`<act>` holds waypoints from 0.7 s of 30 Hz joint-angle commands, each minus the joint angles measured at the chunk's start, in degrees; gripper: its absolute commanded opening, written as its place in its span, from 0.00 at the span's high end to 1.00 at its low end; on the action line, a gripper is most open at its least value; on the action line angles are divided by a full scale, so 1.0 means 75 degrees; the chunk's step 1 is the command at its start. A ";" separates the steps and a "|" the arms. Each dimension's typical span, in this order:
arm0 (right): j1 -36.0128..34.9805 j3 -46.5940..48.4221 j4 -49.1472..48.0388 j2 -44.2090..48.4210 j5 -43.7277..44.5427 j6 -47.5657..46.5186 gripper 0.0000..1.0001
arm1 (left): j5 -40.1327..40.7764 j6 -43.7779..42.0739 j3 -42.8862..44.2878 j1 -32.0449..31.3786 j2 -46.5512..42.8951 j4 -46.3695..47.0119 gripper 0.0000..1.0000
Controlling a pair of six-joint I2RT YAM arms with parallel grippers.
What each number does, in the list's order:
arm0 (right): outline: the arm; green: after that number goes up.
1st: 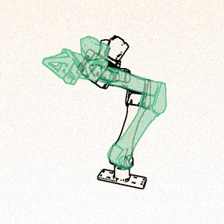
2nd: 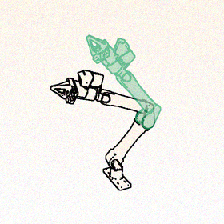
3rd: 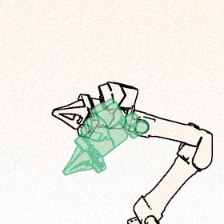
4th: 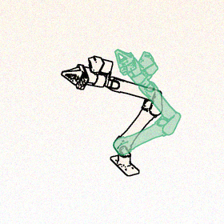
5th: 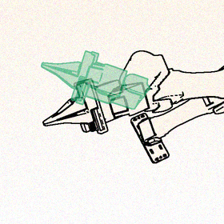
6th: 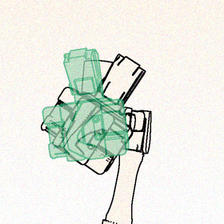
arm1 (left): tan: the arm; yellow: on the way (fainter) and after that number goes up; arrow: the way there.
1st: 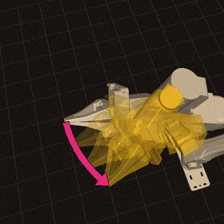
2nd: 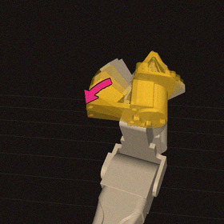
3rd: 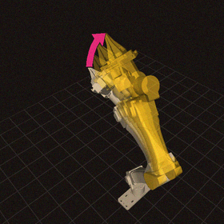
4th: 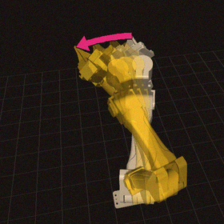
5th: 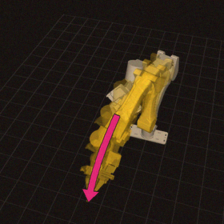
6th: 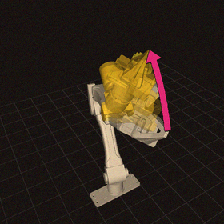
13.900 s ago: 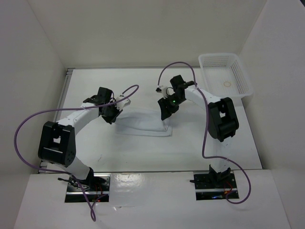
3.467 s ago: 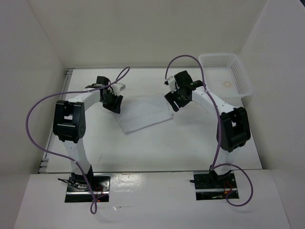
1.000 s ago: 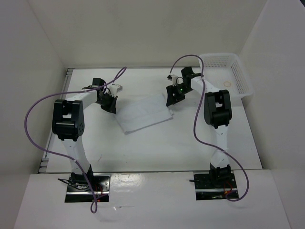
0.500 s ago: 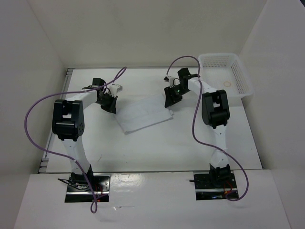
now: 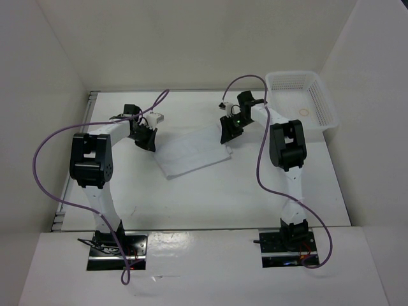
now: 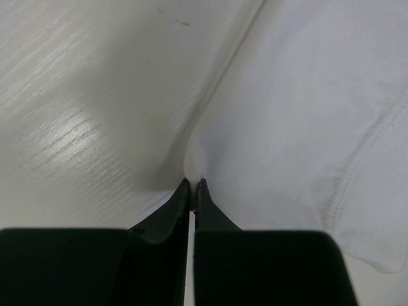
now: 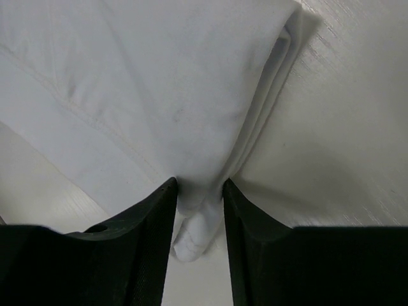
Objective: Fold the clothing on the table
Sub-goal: Fold the skirt
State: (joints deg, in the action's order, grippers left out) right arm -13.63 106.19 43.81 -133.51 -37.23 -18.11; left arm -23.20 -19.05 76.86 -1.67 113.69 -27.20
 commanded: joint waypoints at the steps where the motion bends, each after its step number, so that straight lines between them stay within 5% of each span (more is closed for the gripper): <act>1: -0.0081 0.0079 -0.0006 -0.0257 0.0101 -0.0140 0.61 | 0.0211 0.0020 -0.0135 0.0000 0.0134 -0.0475 1.00; 11: -0.0081 0.0079 -0.0006 -0.0257 0.0323 -0.0140 0.93 | 0.0140 0.0020 -0.0135 0.0000 0.0134 -0.0475 1.00; 21: -0.0151 0.0150 -0.0006 -0.0011 0.0815 -0.0140 1.00 | 0.0140 0.0020 -0.0135 0.0000 0.0134 -0.0475 1.00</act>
State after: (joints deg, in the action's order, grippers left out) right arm -13.74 106.19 43.77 -134.10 -35.86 -18.24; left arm -23.22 -19.05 76.86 -1.67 113.69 -27.20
